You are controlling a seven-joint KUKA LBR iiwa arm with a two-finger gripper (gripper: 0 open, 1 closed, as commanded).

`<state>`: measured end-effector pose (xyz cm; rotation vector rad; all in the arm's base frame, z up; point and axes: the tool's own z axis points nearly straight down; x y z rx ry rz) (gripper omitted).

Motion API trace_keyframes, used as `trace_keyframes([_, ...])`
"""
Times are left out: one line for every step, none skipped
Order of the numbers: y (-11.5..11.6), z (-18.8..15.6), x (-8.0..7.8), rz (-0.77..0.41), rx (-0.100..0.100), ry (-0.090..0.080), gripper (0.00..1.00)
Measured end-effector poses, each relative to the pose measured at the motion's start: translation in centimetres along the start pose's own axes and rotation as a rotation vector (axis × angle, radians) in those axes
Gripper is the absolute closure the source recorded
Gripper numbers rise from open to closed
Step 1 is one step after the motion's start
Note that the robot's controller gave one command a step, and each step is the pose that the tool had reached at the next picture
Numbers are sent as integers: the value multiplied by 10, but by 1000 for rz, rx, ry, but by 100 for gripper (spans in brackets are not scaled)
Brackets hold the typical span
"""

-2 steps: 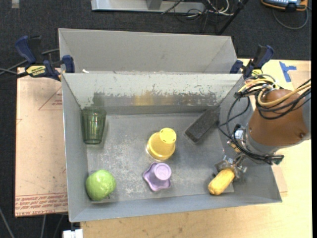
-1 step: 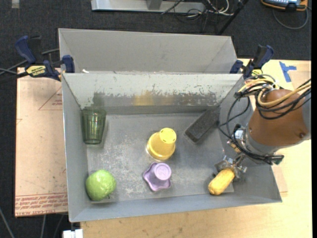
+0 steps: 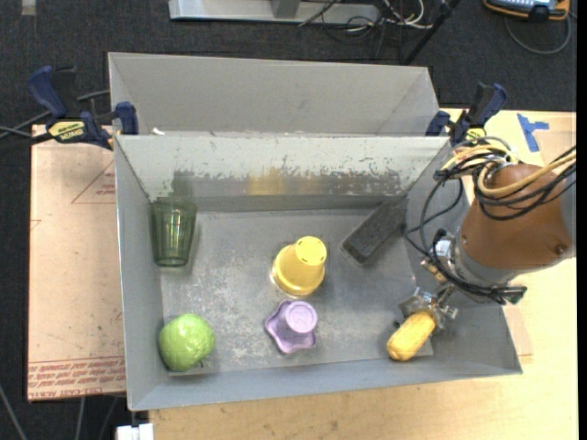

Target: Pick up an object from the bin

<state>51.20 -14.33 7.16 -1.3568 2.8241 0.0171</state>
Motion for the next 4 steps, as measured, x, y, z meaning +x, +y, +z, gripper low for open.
trace_keyframes([-1,-10,1,0,4,3,100])
trace_keyframes([-2,-20,1,1,5,3,100])
trace_keyframes([-2,-29,1,3,6,1,100])
trace_keyframes([0,-40,1,3,-1,3,100])
